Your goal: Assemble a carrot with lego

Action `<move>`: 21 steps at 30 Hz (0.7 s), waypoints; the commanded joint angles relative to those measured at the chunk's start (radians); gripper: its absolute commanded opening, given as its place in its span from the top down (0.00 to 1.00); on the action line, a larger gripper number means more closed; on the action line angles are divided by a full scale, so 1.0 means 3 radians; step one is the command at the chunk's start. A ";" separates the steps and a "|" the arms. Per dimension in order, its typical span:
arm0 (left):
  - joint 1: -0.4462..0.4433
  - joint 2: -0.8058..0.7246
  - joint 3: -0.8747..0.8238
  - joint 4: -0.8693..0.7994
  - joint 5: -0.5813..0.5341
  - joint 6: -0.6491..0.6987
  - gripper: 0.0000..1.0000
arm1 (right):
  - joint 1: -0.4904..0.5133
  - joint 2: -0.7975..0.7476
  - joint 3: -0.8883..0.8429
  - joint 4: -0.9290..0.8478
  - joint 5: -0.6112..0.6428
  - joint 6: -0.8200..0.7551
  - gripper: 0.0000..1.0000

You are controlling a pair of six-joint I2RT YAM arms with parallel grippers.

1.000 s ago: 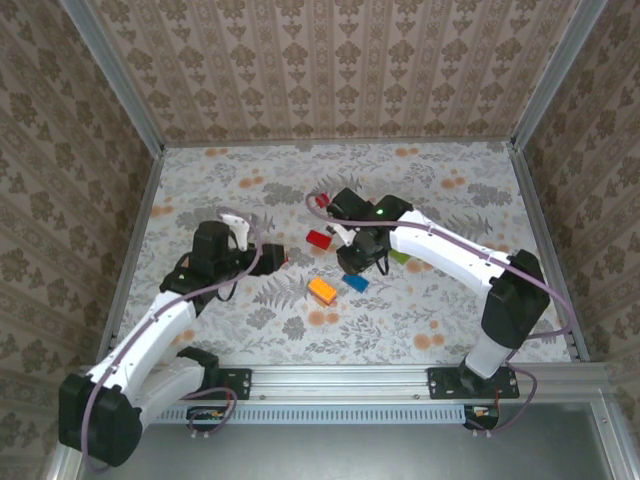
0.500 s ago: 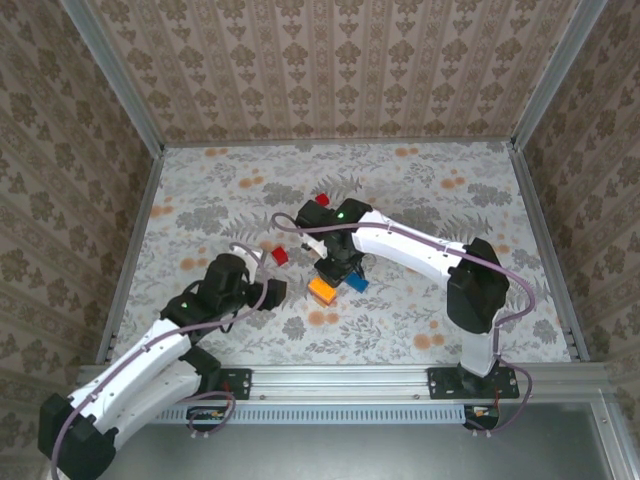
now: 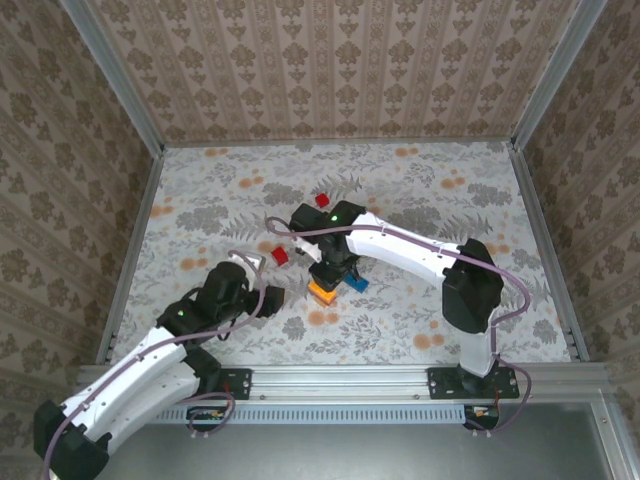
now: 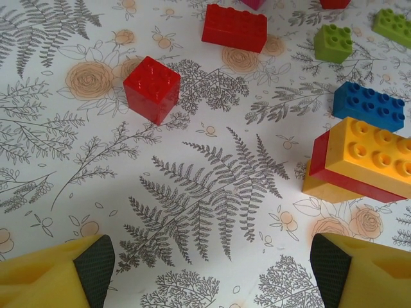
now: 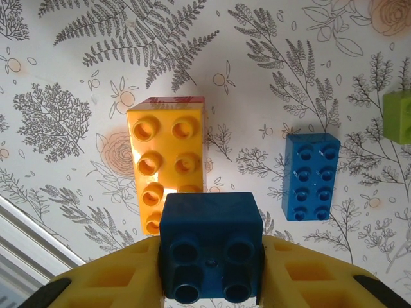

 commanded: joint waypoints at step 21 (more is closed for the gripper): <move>-0.0051 0.0140 -0.0029 -0.0030 0.0007 -0.0057 0.16 | 0.0102 0.0241 0.0157 -0.0071 -0.0153 0.0022 0.64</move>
